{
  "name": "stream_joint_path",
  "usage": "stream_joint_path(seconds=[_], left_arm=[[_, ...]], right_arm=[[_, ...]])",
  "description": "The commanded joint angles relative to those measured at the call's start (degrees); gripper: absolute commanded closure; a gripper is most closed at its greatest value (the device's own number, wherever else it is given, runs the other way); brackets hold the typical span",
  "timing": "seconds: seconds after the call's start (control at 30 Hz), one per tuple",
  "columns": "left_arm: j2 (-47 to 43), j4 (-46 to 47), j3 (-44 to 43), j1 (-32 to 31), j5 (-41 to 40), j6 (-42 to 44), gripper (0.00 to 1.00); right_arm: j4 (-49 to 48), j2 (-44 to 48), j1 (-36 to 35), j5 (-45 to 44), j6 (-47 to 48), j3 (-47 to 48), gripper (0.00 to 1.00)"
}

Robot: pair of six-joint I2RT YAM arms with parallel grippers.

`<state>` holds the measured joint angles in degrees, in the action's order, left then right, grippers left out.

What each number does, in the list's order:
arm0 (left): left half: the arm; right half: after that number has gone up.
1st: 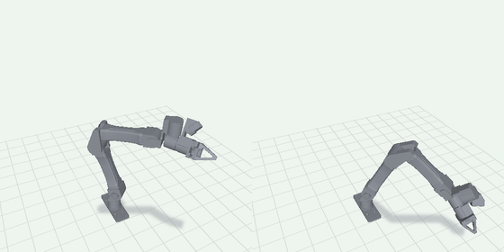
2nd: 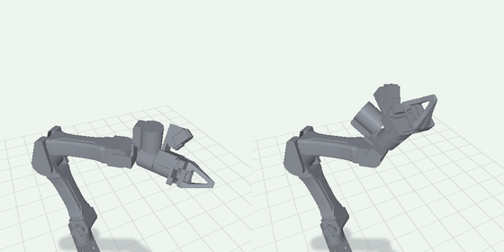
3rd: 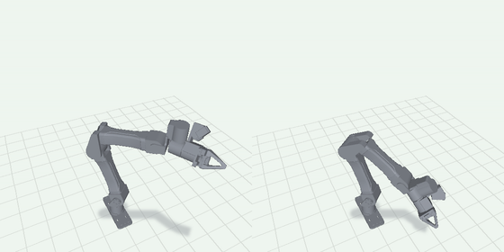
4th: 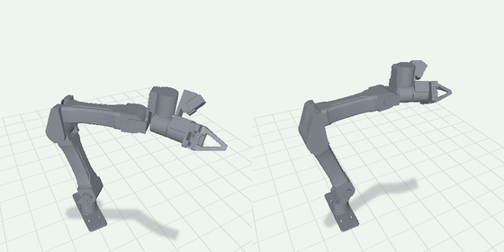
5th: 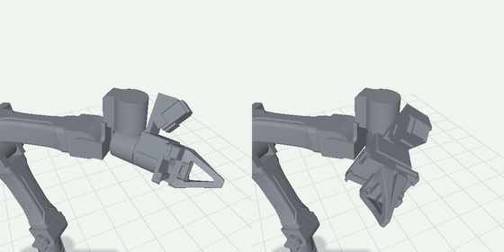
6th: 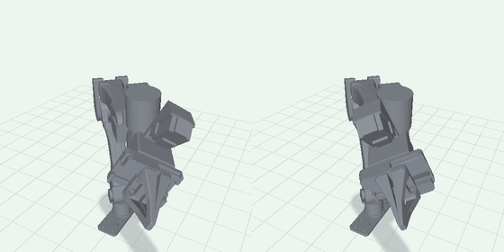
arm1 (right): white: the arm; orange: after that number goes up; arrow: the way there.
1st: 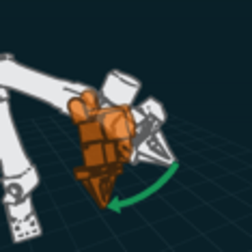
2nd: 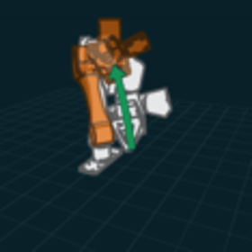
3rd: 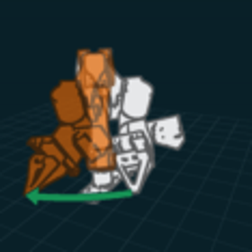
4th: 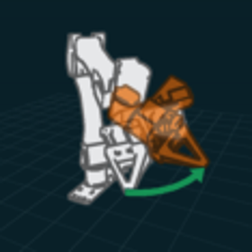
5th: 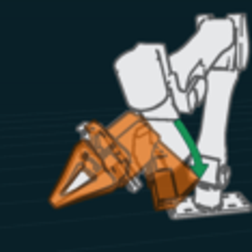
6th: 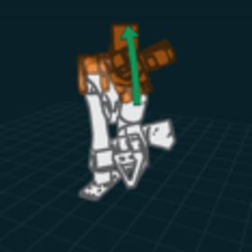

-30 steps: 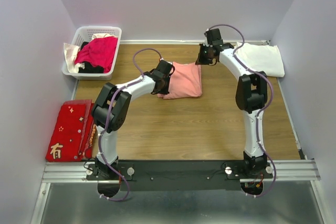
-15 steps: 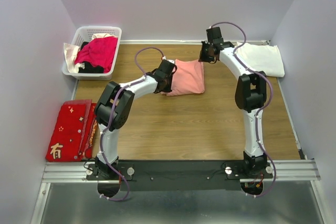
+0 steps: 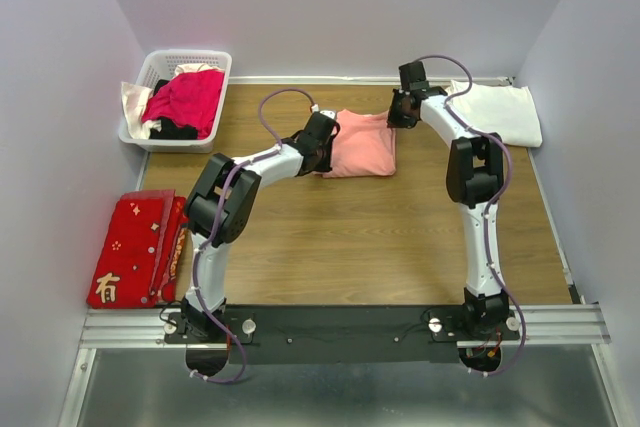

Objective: Fold and stack the t-shirts
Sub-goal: Fold the tshirt

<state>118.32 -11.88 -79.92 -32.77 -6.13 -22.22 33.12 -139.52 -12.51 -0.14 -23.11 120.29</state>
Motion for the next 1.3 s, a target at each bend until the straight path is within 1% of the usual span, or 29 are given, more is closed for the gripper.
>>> stream_joint_path(seconds=[0.0, 0.1, 0.13, 0.2, 0.23, 0.3, 0.33, 0.43, 0.5, 0.53, 0.6, 0.63, 0.73, 0.8, 0.83, 0.87, 0.97, 1.03, 1.13, 1.2, 1.27], left_arm=[[7.8, -12.3, 5.0, -0.8, 2.4, 0.9, 0.67], [6.3, -11.9, 4.1, -1.0, 1.9, 2.0, 0.68], [5.9, -11.5, 3.7, -1.1, 1.6, 2.5, 0.68], [4.1, -11.2, 2.8, -1.3, 0.3, 3.0, 0.68], [3.5, -10.9, 2.5, -1.4, -0.1, 3.2, 0.68], [1.6, -10.4, 1.6, -1.5, -1.2, 3.8, 0.68], [0.9, -9.7, 1.3, -1.5, -1.8, 3.8, 0.68], [-2.0, -9.1, 0.1, -1.5, -3.7, 4.1, 0.68], [-3.4, -9.0, -0.9, -1.5, -5.2, 3.8, 0.68], [-4.5, -9.1, -1.4, -1.5, -5.7, 3.7, 0.68], [-5.4, -9.3, -2.8, -1.5, -7.1, 3.3, 0.68], [-6.0, -10.1, -3.5, -1.5, -7.8, 2.9, 0.68], [-6.9, -11.4, -5.7, -1.2, -10.0, 2.0, 0.68], [-7.2, -12.1, -7.3, -0.3, -11.3, 1.4, 0.67], [-7.4, -13.0, -7.8, 0.2, -11.5, 1.0, 0.67], [-7.6, -13.4, -8.2, 0.8, -11.9, 0.3, 0.67], [-8.3, -13.7, -9.2, 3.3, -11.1, 0.2, 0.67], [-8.6, -13.3, -9.2, 6.0, -8.1, 0.2, 0.68], [-8.9, -12.5, -8.9, 9.3, -3.7, 0.9, 0.67], [-9.1, -11.8, -8.2, 10.8, -0.2, 1.3, 0.67], [-9.3, -11.0, -7.9, 12.2, 1.6, 1.6, 0.67]], right_arm=[[-0.7, -2.7, 1.4, -2.2, 0.8, 1.0, 0.99], [-0.7, -2.4, 1.4, -1.1, 1.1, 1.6, 0.99], [-0.7, -2.2, 1.4, -0.7, 1.1, 1.5, 0.93], [-0.7, -1.4, 1.4, -0.1, 1.1, 1.9, 0.89], [-0.8, -0.9, 1.4, 0.6, 1.4, 2.0, 0.82], [-0.7, -0.2, 1.4, 2.2, 1.5, 2.2, 0.75], [-0.8, 0.9, 1.4, 2.6, 1.8, 2.1, 0.68], [-0.8, 3.5, 1.4, 3.5, 2.0, 1.6, 0.57], [-0.9, 5.0, 1.4, 3.7, 2.1, 0.7, 0.53], [-0.9, 5.7, 1.4, 3.9, 2.2, 0.2, 0.45], [-0.9, 7.7, 1.4, 4.4, 2.2, -0.8, 0.39], [-1.0, 8.4, 1.4, 4.8, 2.2, -2.5, 0.32], [-1.4, 11.1, 1.4, 7.6, 2.8, -6.8, 0.23], [-2.9, 13.0, 1.4, 10.0, 3.2, -9.8, 0.22], [-3.6, 13.7, 1.4, 10.9, 3.4, -11.1, 0.19], [-4.3, 14.2, 1.4, 11.9, 3.7, -14.2, 0.18], [-7.3, 16.3, 1.4, 16.0, 4.3, -19.2, 0.13], [-9.3, 16.9, 1.4, 18.6, 4.4, -21.1, 0.11], [-11.4, 16.7, 1.8, 22.7, 4.3, -23.3, 0.10], [-12.7, 16.3, 1.9, 24.2, 4.0, -24.0, 0.10], [-13.5, 15.4, 2.2, 26.0, 3.4, -24.9, 0.10]])
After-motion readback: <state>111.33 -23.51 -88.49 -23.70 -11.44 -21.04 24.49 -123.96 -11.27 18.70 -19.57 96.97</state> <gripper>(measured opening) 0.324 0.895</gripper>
